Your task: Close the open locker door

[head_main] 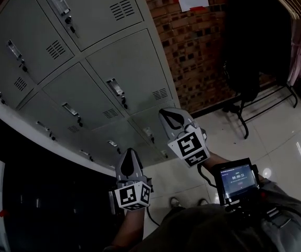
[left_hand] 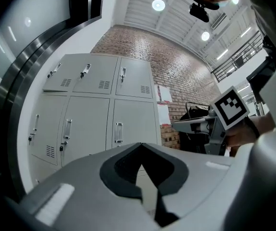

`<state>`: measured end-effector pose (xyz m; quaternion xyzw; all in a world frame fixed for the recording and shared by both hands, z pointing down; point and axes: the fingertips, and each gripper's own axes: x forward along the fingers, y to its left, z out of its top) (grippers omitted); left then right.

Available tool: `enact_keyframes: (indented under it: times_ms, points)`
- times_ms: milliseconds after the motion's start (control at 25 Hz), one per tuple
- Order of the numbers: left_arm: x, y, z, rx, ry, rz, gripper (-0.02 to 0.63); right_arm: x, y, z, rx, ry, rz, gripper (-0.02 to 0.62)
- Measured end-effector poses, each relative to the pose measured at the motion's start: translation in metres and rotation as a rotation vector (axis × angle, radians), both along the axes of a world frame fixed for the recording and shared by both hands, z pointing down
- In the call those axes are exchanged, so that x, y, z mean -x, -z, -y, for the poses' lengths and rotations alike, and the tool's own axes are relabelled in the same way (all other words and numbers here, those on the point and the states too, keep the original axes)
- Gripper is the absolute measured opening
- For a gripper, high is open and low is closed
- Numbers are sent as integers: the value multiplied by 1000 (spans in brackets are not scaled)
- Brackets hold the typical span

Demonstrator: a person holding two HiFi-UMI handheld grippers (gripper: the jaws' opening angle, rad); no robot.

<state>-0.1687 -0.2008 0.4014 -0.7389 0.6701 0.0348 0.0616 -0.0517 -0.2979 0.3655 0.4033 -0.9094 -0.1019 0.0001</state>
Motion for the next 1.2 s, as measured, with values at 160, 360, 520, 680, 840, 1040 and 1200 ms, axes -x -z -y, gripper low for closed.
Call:
enact_keyframes:
  times_ms: [160,360,520,680,840,1040,1200]
  points:
    - [-16,5,-13,6,-1,4,0,-19,-3,-27,8,-12,4,6]
    - [-24,17,-32,-26,-20,33,0,-34,-6,-61,17,-52,2,6]
    - [-15,20,-58,-38,-42,34,0,-31,-11,-97,20,-86,-12,6]
    - [1,16,-98,-35,-63,17,0,-18,-14,-142,26,-114,-30,6]
    - [19,8,-141,-18,-82,-3,0,-3,-18,-192,34,-135,-49,6]
    - [35,-4,-184,6,-108,-27,0,12,-28,-244,59,-155,-69,6]
    - [44,-3,-208,11,-108,-40,0,18,-33,-273,77,-160,-78,6]
